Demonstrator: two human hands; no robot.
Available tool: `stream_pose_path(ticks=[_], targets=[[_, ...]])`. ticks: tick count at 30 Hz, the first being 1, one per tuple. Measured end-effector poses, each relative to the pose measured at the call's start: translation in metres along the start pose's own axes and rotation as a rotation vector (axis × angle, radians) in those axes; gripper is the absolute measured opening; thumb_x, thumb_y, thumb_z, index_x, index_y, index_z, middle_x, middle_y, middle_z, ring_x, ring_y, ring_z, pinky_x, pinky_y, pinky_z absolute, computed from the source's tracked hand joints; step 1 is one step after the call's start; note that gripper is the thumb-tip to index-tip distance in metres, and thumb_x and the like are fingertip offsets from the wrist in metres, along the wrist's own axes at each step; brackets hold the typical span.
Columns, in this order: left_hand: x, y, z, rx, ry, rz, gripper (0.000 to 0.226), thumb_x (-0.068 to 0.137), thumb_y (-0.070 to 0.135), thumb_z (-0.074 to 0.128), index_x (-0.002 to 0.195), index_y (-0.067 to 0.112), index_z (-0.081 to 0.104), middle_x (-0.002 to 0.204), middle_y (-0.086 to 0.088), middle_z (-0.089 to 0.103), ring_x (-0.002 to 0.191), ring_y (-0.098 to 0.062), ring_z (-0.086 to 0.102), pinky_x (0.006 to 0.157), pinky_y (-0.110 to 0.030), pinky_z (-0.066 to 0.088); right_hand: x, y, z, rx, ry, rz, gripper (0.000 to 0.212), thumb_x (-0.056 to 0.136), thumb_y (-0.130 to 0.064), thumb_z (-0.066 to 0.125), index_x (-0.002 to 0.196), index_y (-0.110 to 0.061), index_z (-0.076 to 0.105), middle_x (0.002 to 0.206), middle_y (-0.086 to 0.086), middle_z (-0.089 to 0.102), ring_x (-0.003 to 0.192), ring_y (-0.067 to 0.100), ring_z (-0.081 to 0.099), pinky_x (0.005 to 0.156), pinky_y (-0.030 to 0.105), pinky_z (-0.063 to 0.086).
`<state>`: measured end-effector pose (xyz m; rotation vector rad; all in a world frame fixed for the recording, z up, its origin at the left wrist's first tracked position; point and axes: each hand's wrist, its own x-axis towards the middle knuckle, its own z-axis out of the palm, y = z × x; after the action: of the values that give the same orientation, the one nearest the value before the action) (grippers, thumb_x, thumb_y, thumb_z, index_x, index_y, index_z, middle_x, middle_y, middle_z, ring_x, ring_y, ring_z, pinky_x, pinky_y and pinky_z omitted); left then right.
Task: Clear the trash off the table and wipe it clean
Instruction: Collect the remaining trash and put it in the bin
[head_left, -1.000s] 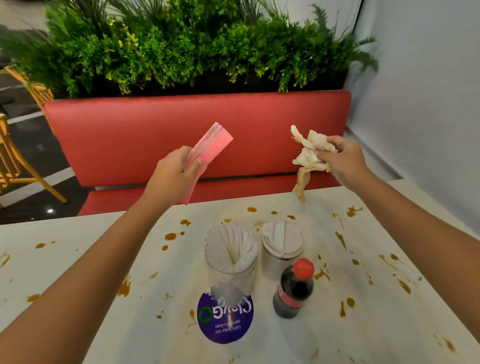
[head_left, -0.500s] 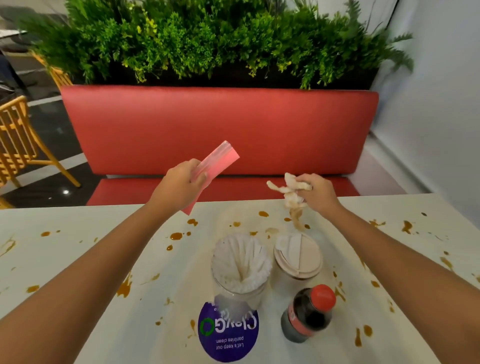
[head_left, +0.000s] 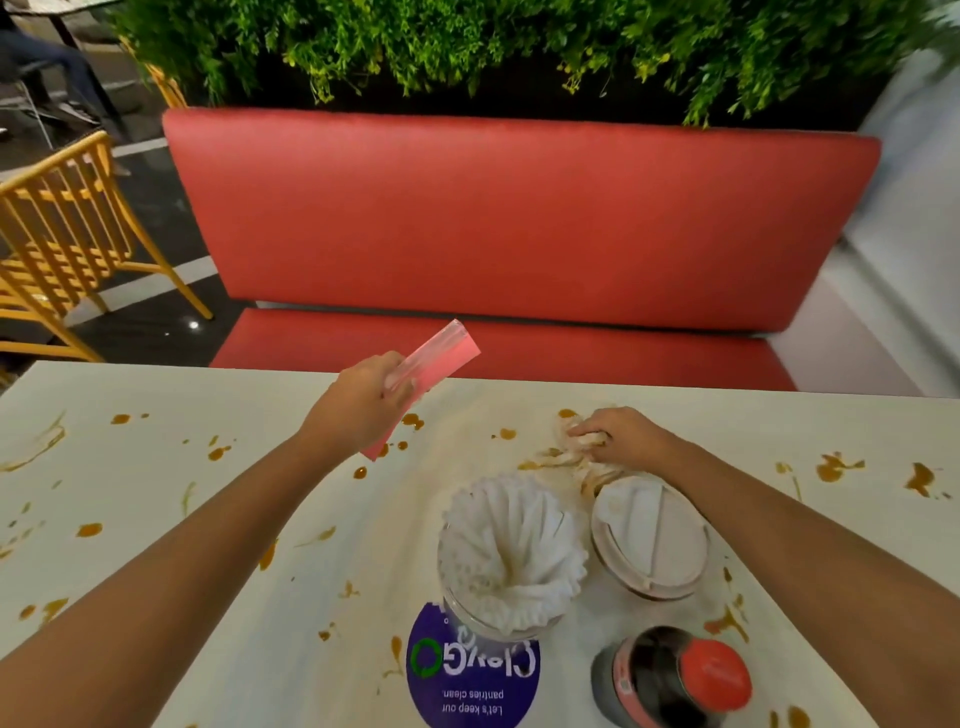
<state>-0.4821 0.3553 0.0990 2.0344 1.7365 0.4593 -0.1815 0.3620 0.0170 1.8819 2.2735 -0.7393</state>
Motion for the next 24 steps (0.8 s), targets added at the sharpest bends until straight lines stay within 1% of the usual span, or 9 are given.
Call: stream_pose_path(ticks=[3, 7, 11, 15, 16, 18, 20, 22, 24], targets=[[0.0, -0.002, 0.005, 0.005, -0.019, -0.017, 0.027, 0.098, 0.03, 0.043, 0.114, 0.011, 0.055, 0.097, -0.007, 0.061, 0.08, -0.021, 0.059, 0.068, -0.033, 0.05, 0.005, 0.002, 0.004, -0.05, -0.017, -0.019, 0.043, 0.085, -0.014, 0.062, 0.128, -0.019, 0.055, 0.113, 0.01, 0.057, 0.107, 0.025, 0.051, 0.08, 0.021, 0.032], [-0.003, -0.006, 0.011, -0.04, -0.038, -0.041, 0.027, 0.098, 0.029, 0.043, 0.113, 0.01, 0.055, 0.095, -0.008, 0.061, 0.078, -0.025, 0.061, 0.072, -0.042, 0.054, 0.007, 0.002, 0.007, -0.06, -0.017, 0.018, 0.038, 0.083, -0.017, 0.065, 0.121, -0.013, 0.06, 0.116, 0.009, 0.061, 0.107, 0.023, 0.054, 0.089, 0.029, 0.042], [-0.008, -0.011, 0.013, -0.052, -0.041, -0.047, 0.03, 0.098, 0.031, 0.041, 0.116, 0.012, 0.055, 0.096, -0.006, 0.062, 0.076, -0.022, 0.062, 0.07, -0.038, 0.054, 0.007, 0.001, 0.006, -0.032, -0.053, 0.131, 0.041, 0.083, -0.019, 0.066, 0.123, -0.012, 0.058, 0.123, 0.01, 0.057, 0.11, 0.025, 0.054, 0.092, 0.031, 0.046], [-0.009, -0.015, 0.009, -0.082, -0.029, -0.069, 0.03, 0.099, 0.031, 0.04, 0.117, 0.012, 0.054, 0.094, -0.003, 0.06, 0.068, -0.018, 0.062, 0.058, -0.032, 0.053, -0.002, 0.001, -0.007, -0.027, -0.022, 0.169, 0.038, 0.083, -0.024, 0.064, 0.118, -0.009, 0.061, 0.115, 0.011, 0.06, 0.105, 0.026, 0.054, 0.084, 0.03, 0.045], [-0.009, -0.015, 0.007, -0.075, -0.017, -0.075, 0.03, 0.099, 0.031, 0.04, 0.117, 0.012, 0.053, 0.091, -0.001, 0.057, 0.064, -0.013, 0.058, 0.054, -0.026, 0.049, -0.005, 0.001, -0.011, -0.003, 0.009, 0.164, 0.032, 0.083, -0.023, 0.064, 0.111, -0.007, 0.063, 0.107, 0.012, 0.062, 0.1, 0.026, 0.055, 0.079, 0.029, 0.045], [-0.009, -0.015, 0.003, -0.061, -0.002, -0.082, 0.03, 0.099, 0.031, 0.04, 0.118, 0.012, 0.052, 0.089, 0.002, 0.054, 0.061, -0.007, 0.053, 0.049, -0.019, 0.043, -0.015, 0.001, -0.021, 0.112, 0.111, 0.164, 0.017, 0.08, -0.015, 0.066, 0.088, 0.0, 0.066, 0.081, 0.01, 0.059, 0.079, 0.022, 0.052, 0.058, 0.022, 0.039], [-0.011, -0.016, -0.002, -0.056, 0.018, -0.067, 0.03, 0.099, 0.031, 0.04, 0.118, 0.011, 0.053, 0.093, -0.001, 0.057, 0.066, -0.012, 0.055, 0.056, -0.023, 0.046, -0.026, -0.003, -0.033, 0.23, 0.221, 0.196, 0.016, 0.077, -0.01, 0.068, 0.072, 0.004, 0.062, 0.061, 0.009, 0.049, 0.064, 0.016, 0.042, 0.046, 0.017, 0.026], [-0.013, -0.016, -0.007, -0.057, 0.039, -0.047, 0.03, 0.098, 0.03, 0.041, 0.117, 0.011, 0.054, 0.097, -0.002, 0.058, 0.077, -0.017, 0.055, 0.064, -0.029, 0.045, -0.034, -0.006, -0.046, 0.297, 0.322, 0.204, 0.02, 0.076, -0.012, 0.07, 0.07, 0.005, 0.062, 0.059, 0.018, 0.047, 0.061, 0.015, 0.039, 0.044, 0.02, 0.027], [-0.014, -0.015, -0.013, -0.056, 0.051, -0.028, 0.029, 0.098, 0.03, 0.041, 0.116, 0.01, 0.054, 0.096, -0.001, 0.057, 0.081, -0.018, 0.054, 0.065, -0.028, 0.042, -0.042, -0.011, -0.058, 0.332, 0.386, 0.23, 0.023, 0.076, -0.016, 0.071, 0.069, 0.002, 0.059, 0.06, 0.012, 0.044, 0.058, 0.016, 0.036, 0.045, 0.024, 0.022]])
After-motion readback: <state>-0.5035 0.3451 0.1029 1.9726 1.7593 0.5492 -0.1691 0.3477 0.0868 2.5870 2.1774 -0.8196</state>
